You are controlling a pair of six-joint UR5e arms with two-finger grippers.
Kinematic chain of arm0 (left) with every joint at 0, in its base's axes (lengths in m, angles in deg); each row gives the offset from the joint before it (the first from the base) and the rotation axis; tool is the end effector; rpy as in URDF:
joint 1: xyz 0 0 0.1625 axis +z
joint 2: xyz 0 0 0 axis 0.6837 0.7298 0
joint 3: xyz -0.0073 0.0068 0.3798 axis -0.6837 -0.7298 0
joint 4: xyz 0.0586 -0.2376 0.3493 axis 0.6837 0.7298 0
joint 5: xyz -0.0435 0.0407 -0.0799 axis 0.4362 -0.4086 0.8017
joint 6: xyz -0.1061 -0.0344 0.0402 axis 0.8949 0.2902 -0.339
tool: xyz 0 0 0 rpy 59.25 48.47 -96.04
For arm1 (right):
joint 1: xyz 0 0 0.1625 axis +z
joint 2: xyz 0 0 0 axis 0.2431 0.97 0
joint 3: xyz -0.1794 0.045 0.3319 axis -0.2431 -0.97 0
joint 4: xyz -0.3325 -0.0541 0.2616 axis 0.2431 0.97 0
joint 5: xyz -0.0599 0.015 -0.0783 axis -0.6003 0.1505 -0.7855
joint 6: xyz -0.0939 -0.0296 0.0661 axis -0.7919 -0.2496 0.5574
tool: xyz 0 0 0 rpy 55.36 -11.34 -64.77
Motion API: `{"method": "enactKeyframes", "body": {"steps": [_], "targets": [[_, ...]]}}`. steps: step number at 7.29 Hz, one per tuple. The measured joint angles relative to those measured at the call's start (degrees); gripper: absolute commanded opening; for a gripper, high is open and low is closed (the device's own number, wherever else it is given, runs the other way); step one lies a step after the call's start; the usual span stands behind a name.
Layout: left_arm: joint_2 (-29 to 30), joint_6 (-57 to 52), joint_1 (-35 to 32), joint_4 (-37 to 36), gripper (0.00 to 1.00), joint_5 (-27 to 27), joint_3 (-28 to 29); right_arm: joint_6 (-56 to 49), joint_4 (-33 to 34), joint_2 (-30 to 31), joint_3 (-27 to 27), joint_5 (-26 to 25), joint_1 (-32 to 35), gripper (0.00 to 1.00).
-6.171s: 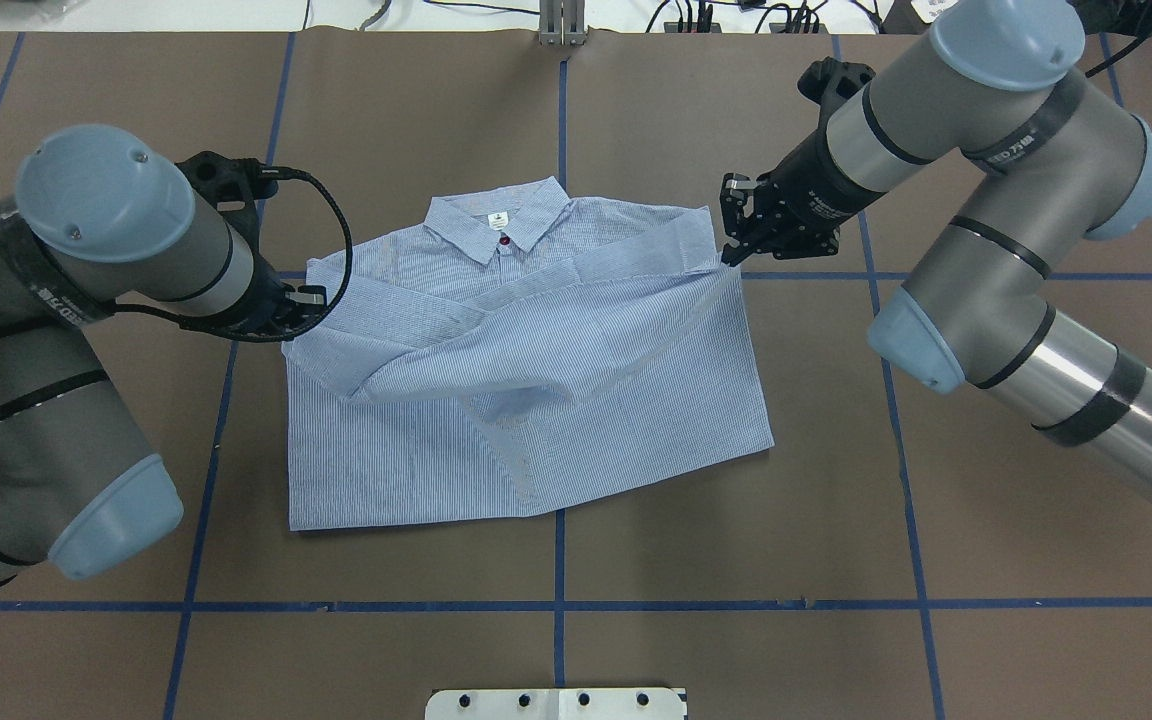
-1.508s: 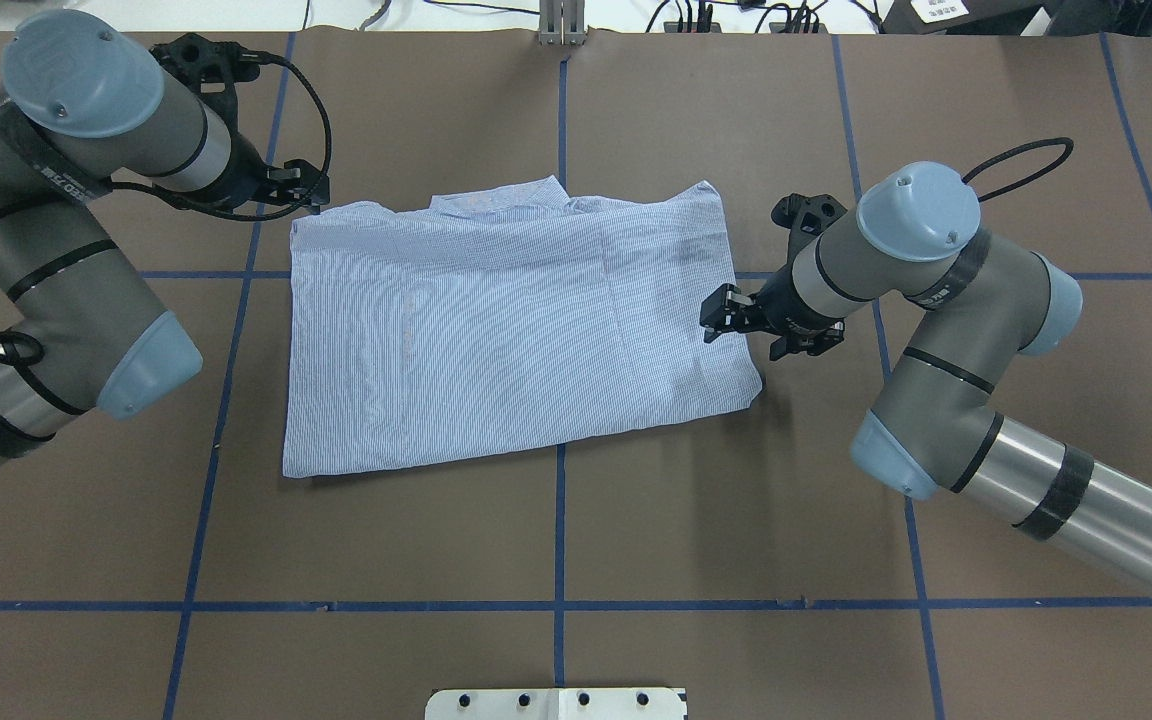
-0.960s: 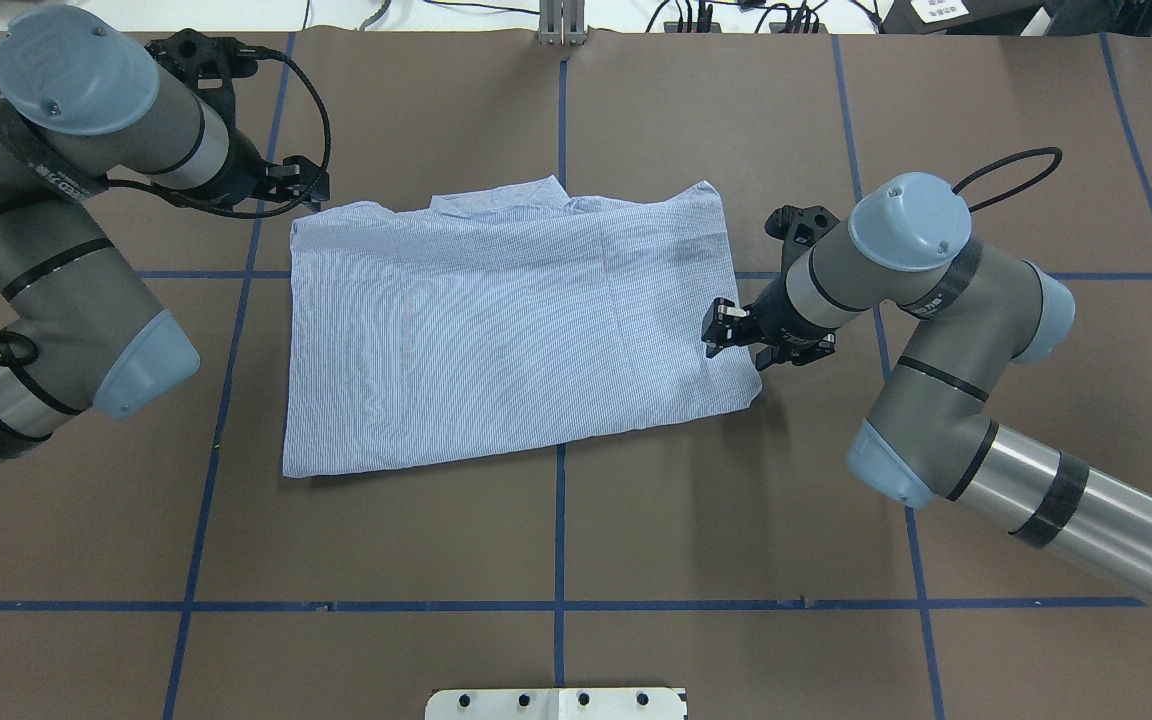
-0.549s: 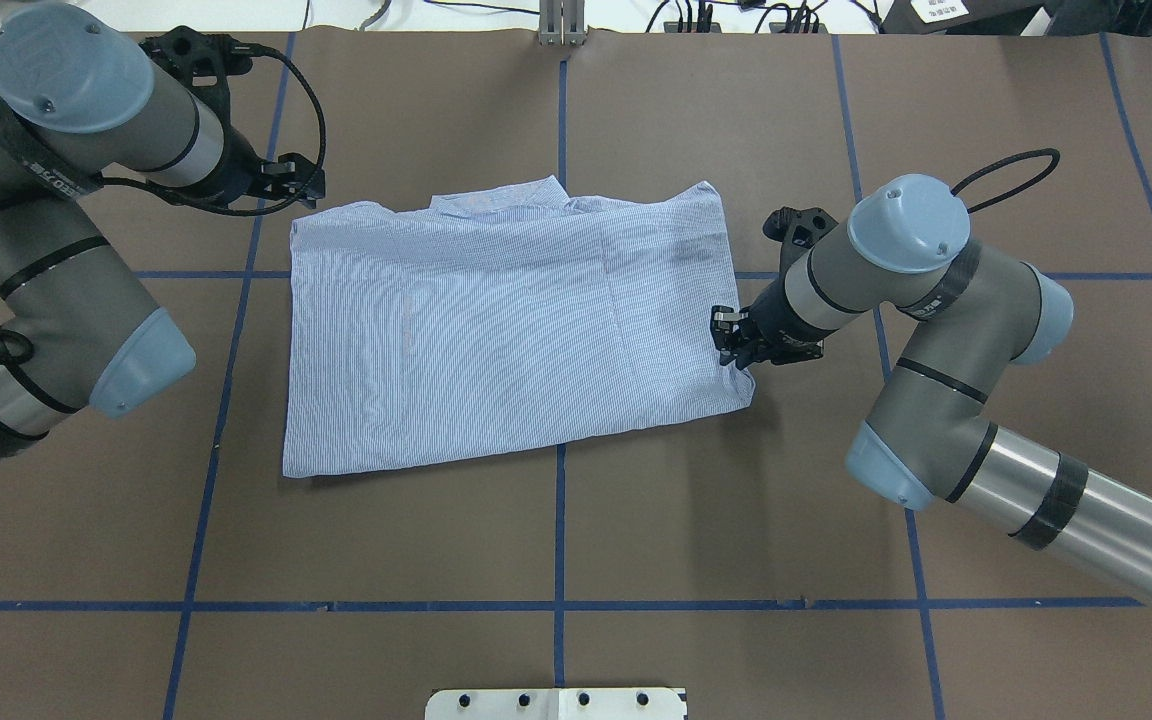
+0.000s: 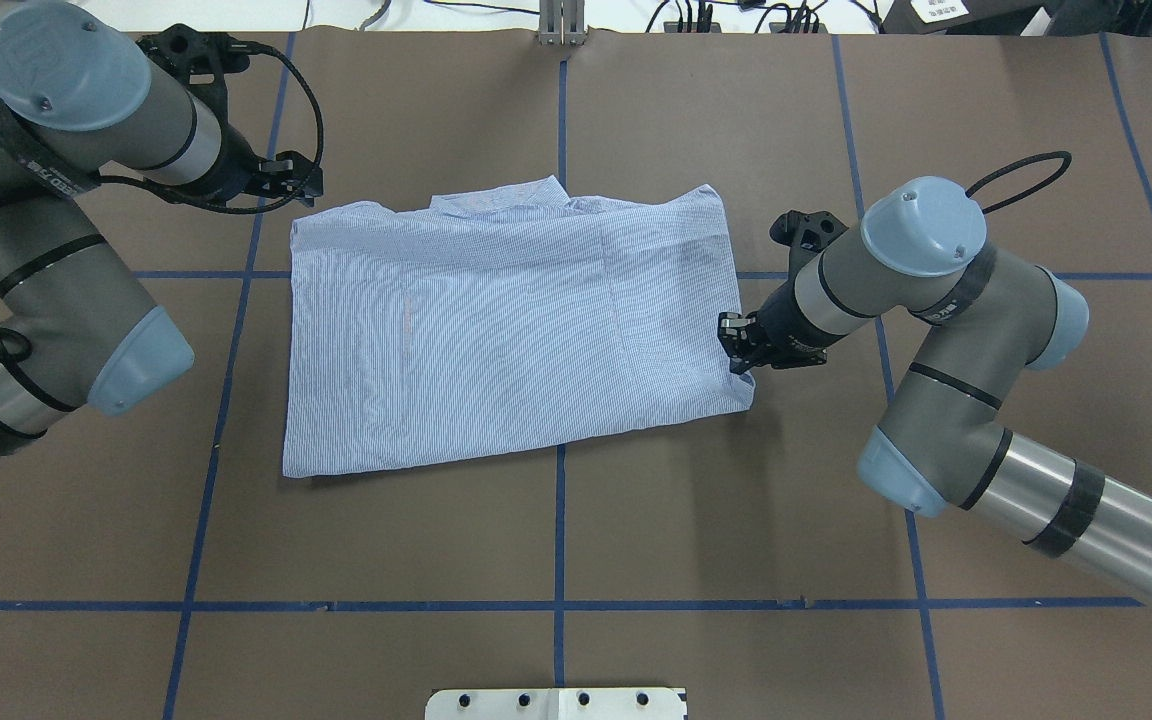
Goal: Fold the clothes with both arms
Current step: 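Move the right gripper down to the folded shirt's side edge and grasp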
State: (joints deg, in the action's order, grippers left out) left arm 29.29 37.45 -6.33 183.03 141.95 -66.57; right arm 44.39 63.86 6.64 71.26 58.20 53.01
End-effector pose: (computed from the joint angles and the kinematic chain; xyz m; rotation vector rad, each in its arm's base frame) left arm 0.3507 -0.5608 0.2668 0.2933 0.7880 -0.1761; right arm -0.4652 -0.4655 0.3280 -0.0818 -1.0294 0.1523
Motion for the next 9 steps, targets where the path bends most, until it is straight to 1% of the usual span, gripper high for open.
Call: {"method": "enactKeyframes", "body": {"steps": [1,7,9], "targets": [[0.09,0.02,-0.02,-0.04,1.00,0.02,-0.01,0.00,0.00,0.44,0.22,0.30,0.00,0.00],[0.42,0.65,-0.02,0.01,0.99,0.08,-0.03,0.00,0.02,1.36,1.90,0.92,-0.25,0.00],[0.60,1.18,-0.02,0.02,1.00,0.09,-0.11,-0.08,-0.08,2.97,3.43,1.07,-0.42,0.00]]}}
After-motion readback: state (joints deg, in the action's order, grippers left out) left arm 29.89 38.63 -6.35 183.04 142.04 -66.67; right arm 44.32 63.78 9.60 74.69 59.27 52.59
